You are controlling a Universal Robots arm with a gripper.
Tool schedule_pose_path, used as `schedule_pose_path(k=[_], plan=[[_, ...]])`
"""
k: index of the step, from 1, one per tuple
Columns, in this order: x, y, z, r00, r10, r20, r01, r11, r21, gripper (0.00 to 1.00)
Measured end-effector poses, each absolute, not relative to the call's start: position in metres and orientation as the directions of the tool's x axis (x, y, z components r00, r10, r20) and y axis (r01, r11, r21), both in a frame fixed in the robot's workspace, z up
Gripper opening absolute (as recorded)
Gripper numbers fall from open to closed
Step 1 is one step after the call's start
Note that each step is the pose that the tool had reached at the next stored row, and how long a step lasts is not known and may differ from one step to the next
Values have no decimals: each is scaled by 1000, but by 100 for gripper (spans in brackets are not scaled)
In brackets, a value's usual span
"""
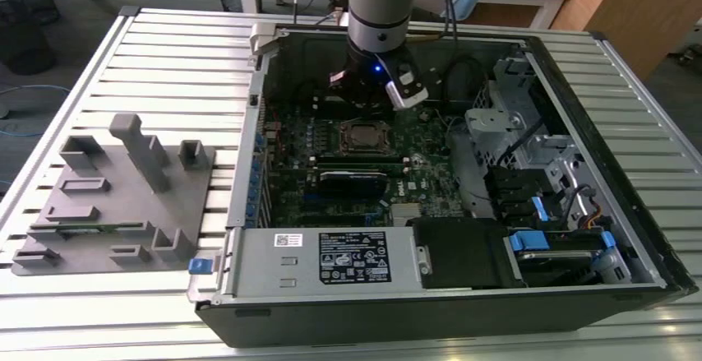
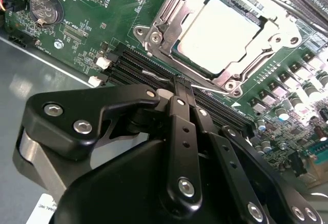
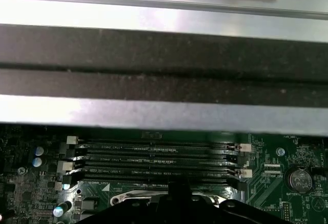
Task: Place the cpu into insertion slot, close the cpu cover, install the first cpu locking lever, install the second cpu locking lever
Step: 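Install the first cpu locking lever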
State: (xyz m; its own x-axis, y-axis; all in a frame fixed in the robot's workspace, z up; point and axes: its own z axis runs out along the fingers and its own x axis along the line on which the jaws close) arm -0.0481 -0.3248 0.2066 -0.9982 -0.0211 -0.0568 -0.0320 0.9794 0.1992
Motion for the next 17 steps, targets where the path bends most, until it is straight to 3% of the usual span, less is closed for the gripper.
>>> schedule_pose_path(k=[17], plan=[[-48, -322, 198, -998, -21, -57, -31, 980, 197, 11]])
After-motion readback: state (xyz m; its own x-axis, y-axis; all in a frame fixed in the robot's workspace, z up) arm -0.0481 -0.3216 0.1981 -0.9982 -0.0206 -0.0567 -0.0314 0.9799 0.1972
